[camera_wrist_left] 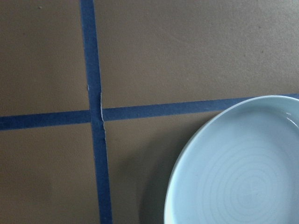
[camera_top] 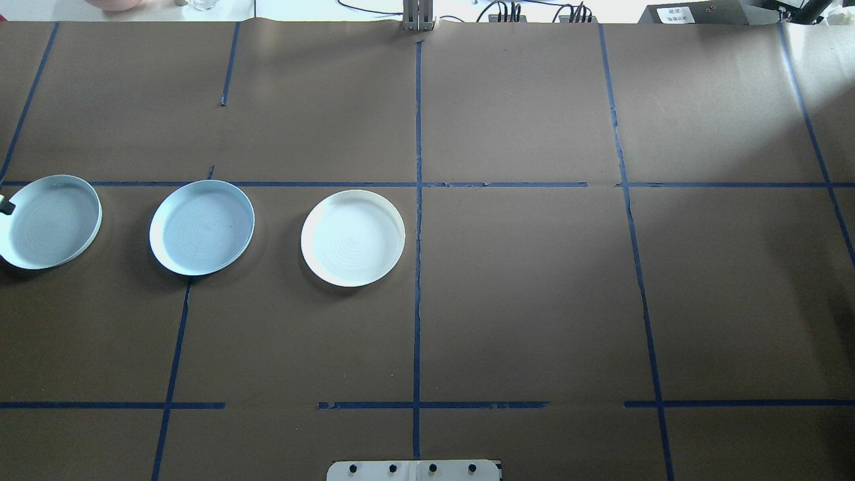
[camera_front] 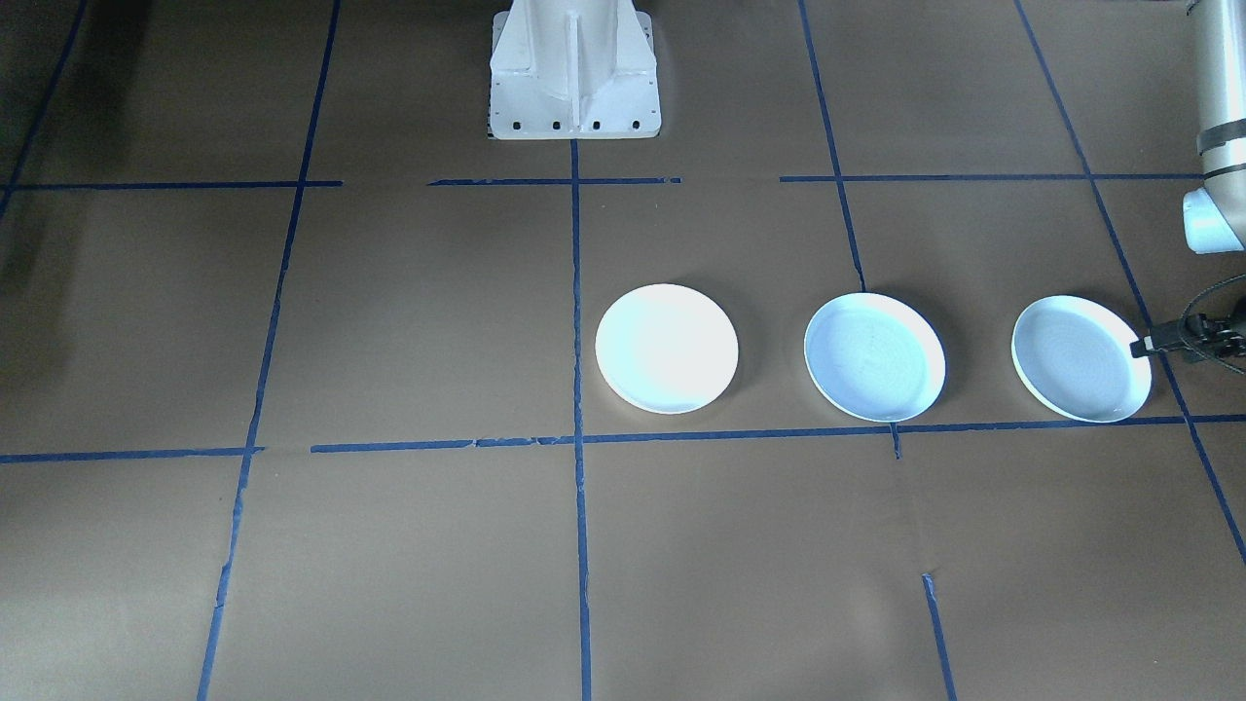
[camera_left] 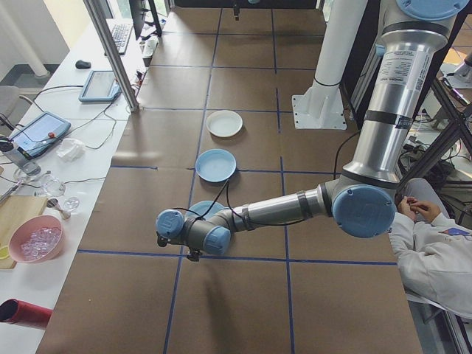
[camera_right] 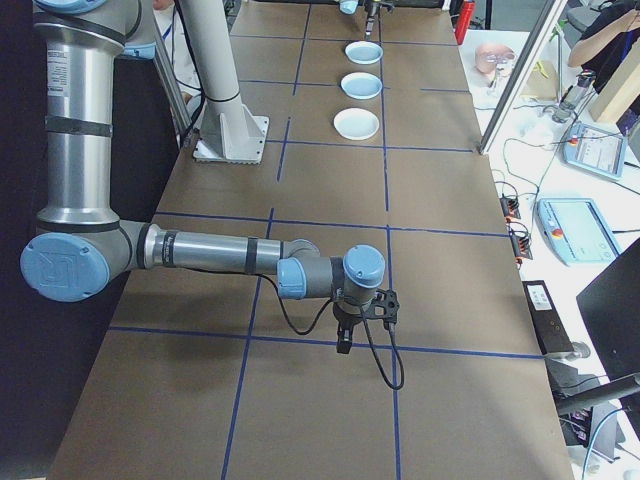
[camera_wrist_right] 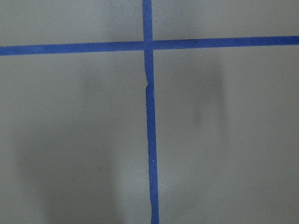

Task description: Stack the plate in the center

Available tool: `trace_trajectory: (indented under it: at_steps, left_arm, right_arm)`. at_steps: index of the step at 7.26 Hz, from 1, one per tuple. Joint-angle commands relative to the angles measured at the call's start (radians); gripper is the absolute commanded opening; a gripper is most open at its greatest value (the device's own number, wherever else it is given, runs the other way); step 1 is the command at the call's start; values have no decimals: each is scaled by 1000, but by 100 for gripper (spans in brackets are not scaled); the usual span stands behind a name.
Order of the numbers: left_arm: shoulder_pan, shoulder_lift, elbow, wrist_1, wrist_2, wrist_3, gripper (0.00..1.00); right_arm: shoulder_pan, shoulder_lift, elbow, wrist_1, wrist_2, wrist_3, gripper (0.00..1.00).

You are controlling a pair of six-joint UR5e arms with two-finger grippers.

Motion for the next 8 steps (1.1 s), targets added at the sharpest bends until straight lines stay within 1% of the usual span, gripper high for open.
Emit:
trace_trajectory:
  at_steps: [1,2,3,4,6,7,8]
  left_arm:
    - [32,0,0,-25,31,-29,96]
    - [32,4,0,-30,58,-29,93]
    - [32,5,0,-31,71,-29,79]
    - [32,7,0,-33,71,-29,59]
    - [32,7,-3,-33,69,-29,13]
    - [31,10,-8,-31,69,-29,0]
    - [29,10,-11,-31,68,-29,0]
  right_arm:
    - [0,0,0,0,0,0,100]
    - [0,0,0,0,0,0,100]
    - [0,0,0,0,0,0,100]
    - [0,0,0,-1,0,0,100]
    - [0,0,0,0,0,0,100]
    - [0,0,0,0,0,0,100]
    - [0,0,0,-1,0,0,100]
